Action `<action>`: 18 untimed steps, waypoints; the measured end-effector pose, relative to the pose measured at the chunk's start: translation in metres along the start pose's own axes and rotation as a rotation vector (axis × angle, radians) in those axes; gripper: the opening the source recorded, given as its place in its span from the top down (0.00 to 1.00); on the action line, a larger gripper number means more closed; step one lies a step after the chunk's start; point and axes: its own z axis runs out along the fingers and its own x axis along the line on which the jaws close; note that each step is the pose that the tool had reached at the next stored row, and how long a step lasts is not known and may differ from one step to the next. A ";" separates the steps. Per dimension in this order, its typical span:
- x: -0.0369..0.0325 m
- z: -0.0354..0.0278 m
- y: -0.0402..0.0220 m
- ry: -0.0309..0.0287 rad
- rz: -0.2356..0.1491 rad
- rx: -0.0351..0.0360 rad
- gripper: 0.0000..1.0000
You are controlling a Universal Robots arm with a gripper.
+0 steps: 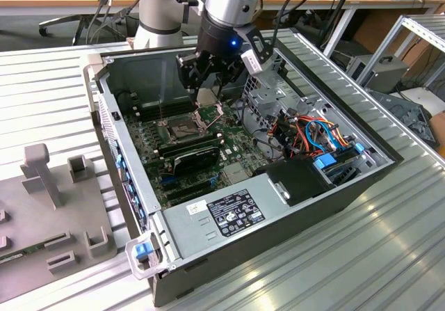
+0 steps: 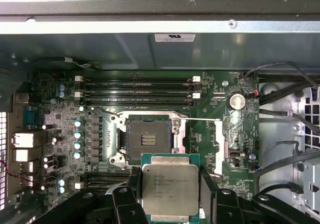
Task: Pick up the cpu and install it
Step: 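Pick up the cpu and move it towards the insertion slot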
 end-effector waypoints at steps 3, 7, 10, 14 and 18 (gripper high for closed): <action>0.0000 0.0009 -0.0027 0.0001 0.000 0.0000 0.45; 0.0000 0.0017 -0.0050 0.0000 0.000 -0.0001 0.45; 0.0000 0.0024 -0.0062 0.0000 0.000 -0.0001 0.45; 0.0004 0.0059 -0.0102 0.0001 0.000 0.0002 0.45; 0.0006 0.0073 -0.0114 0.0001 0.000 -0.0001 0.45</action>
